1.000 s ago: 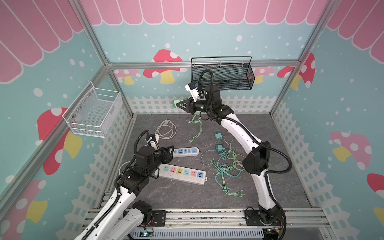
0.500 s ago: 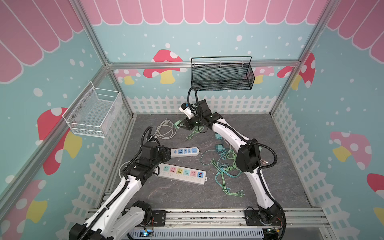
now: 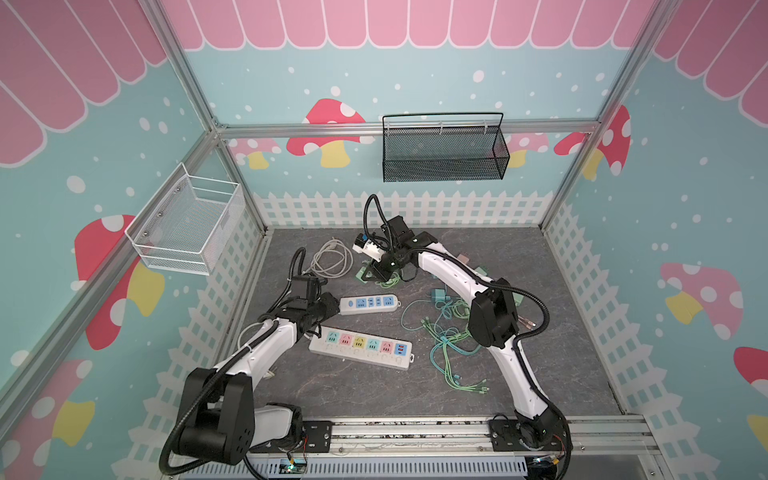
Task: Insert the plug
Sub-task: 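Carry the charger to the short strip with the right gripper while the left moves there, then press the charger prongs into the strip socket while the left gripper holds the strip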
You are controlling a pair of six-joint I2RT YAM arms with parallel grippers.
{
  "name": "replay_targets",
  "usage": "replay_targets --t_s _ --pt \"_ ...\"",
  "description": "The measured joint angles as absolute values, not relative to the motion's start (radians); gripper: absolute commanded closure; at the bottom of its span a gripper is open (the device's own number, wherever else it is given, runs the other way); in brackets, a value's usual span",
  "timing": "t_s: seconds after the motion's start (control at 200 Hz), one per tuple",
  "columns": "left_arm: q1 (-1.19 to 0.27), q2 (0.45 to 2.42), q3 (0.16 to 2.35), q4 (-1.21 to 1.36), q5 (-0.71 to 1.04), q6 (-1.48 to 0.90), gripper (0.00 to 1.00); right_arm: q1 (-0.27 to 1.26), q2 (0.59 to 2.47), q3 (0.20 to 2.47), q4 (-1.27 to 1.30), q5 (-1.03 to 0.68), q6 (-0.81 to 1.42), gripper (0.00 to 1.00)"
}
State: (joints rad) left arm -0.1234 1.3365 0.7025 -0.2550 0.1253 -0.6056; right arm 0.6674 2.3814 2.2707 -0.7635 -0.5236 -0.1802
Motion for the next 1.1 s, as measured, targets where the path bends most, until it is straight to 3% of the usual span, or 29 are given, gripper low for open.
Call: replay_targets --t_s 0.265,0.75,1.096 --pt "-0.115 1.504 0.758 -0.193 0.209 -0.594 0.62 0.709 2.381 2.27 -0.867 -0.461 -0.345 0.94" --pt "-0.113 1.607 0.813 -0.177 0.236 -0.537 0.75 0.742 2.381 2.271 -0.941 -0.374 -0.501 0.96" --pt "-0.112 1.624 0.833 -0.182 0.264 -0.461 0.77 0.762 2.387 2.299 -0.966 -0.332 -0.566 0.98"
